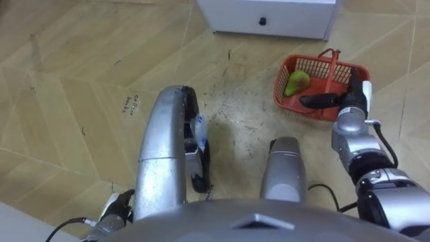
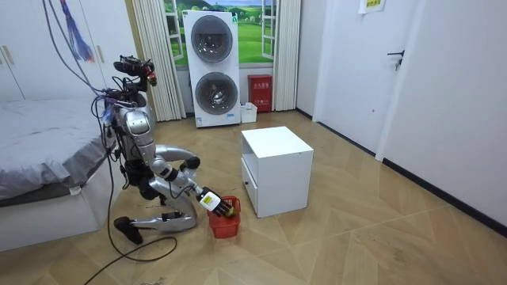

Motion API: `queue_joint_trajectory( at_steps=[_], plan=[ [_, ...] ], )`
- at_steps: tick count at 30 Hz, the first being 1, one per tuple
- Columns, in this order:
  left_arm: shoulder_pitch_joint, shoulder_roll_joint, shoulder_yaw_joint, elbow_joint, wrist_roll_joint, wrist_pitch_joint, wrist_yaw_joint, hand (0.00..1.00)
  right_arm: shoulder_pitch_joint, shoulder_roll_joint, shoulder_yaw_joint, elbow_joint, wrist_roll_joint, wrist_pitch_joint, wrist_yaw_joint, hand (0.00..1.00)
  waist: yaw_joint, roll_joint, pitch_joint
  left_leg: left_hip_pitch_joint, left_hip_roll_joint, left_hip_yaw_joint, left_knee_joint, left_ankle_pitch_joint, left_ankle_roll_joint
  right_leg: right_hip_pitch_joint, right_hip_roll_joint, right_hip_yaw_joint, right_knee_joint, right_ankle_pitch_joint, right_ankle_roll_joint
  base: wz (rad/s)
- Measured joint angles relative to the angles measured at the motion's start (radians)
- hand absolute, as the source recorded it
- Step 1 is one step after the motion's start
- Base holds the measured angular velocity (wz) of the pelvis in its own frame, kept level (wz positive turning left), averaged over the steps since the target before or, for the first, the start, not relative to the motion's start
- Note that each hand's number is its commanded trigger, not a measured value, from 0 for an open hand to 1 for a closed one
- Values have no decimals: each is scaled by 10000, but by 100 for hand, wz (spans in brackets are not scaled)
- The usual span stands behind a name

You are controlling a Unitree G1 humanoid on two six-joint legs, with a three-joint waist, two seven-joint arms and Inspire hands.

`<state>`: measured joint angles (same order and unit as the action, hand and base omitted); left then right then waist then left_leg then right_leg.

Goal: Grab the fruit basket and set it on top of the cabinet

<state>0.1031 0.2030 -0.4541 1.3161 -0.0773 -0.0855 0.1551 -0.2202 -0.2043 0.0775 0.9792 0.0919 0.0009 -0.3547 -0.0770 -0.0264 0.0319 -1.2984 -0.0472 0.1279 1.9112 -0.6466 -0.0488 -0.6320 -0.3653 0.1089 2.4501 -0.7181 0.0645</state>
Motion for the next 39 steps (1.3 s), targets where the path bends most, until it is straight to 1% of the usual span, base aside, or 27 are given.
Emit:
queue_joint_trajectory(
  at_steps=[4,5,7,9,12,13,14,15,18,20,22,23,24,26,34,37,39],
  plan=[
    [2,0,-1,0,0,14,-215,0,-66,-96,0,446,229,3,303,0,62,55,7,-23,-7,33,3,3,-7,1,-19,-37,21,-1,3,5],
    [0,11,-3,-1,0,25,-302,0,-125,-135,-2,660,270,3,437,0,74,46,41,-35,0,53,4,5,-13,-4,-40,-36,40,-2,4,5],
    [-28,45,-3,1,0,55,-478,0,-162,-179,-3,906,300,26,614,0,109,58,46,-74,11,74,4,3,-9,-38,-63,-33,73,-3,5,4],
    [-87,83,0,0,1,118,-622,0,-175,-277,3,1209,308,26,898,0,228,63,44,-172,17,88,4,3,-10,-144,-70,-17,119,-8,17,0],
    [-228,85,38,8,4,188,-776,0,-195,-488,-6,1663,549,68,1184,0,416,51,62,-205,34,113,3,6,-15,-200,-77,11,128,-10,20,0],
    [-232,85,37,7,4,188,-800,0,-203,-529,-6,1671,618,69,1225,13,447,49,63,-211,34,120,4,6,-15,-223,-73,36,134,-11,22,-5],
    [-231,85,43,7,3,188,-816,0,-290,-607,-7,1765,741,68,1308,80,471,49,63,-242,35,121,6,19,-42,-278,-56,65,149,-14,26,-4],
    [-239,85,65,7,4,193,-820,0,-394,-681,-8,1908,836,76,1375,100,500,45,66,-271,41,114,10,31,-68,-320,-33,75,164,-14,27,0],
    [-227,85,106,12,10,208,-940,0,-396,-825,-26,1951,990,76,1510,100,547,42,68,-292,48,87,7,35,-74,-343,7,66,168,-14,28,0],
    [-236,85,165,13,11,212,-1015,0,-396,-851,-25,1951,990,76,1566,100,546,41,68,-327,62,87,5,34,-73,-389,21,73,188,-14,28,0],
    [-242,96,195,13,8,211,-1038,0,-404,-862,14,1951,1024,83,1635,100,556,0,93,-348,113,111,8,37,-79,-460,45,128,223,-15,28,-4],
    [-231,112,195,26,7,213,-1065,0,-404,-863,127,1951,1056,96,1675,100,562,-15,102,-334,176,124,13,60,-126,-466,72,136,227,-16,30,-5],
    [-234,128,187,26,5,214,-1076,0,-405,-859,212,1950,1086,96,1732,100,560,-49,122,-324,176,117,11,63,-132,-467,84,140,231,-16,32,-4],
    [-226,129,181,26,5,214,-1094,0,-436,-855,293,1942,1113,96,1883,100,564,-69,134,-320,182,100,10,65,-136,-470,109,139,237,-17,32,0],
    [-241,135,181,22,6,213,-1277,0,-805,-947,394,1845,1238,95,1916,100,562,-120,161,-304,194,79,9,71,-147,-481,158,166,246,-17,32,0],
    [-238,138,177,24,1,214,-1291,0,-943,-945,417,1845,1386,95,1919,100,564,-198,194,-310,188,85,-8,89,-182,-480,143,151,246,-16,33,1],
    [-229,158,175,25,0,222,-1314,0,-971,-945,423,1844,1392,95,1920,100,579,-293,217,-321,187,84,-25,108,-219,-482,129,123,245,-16,33,4]
  ],
)
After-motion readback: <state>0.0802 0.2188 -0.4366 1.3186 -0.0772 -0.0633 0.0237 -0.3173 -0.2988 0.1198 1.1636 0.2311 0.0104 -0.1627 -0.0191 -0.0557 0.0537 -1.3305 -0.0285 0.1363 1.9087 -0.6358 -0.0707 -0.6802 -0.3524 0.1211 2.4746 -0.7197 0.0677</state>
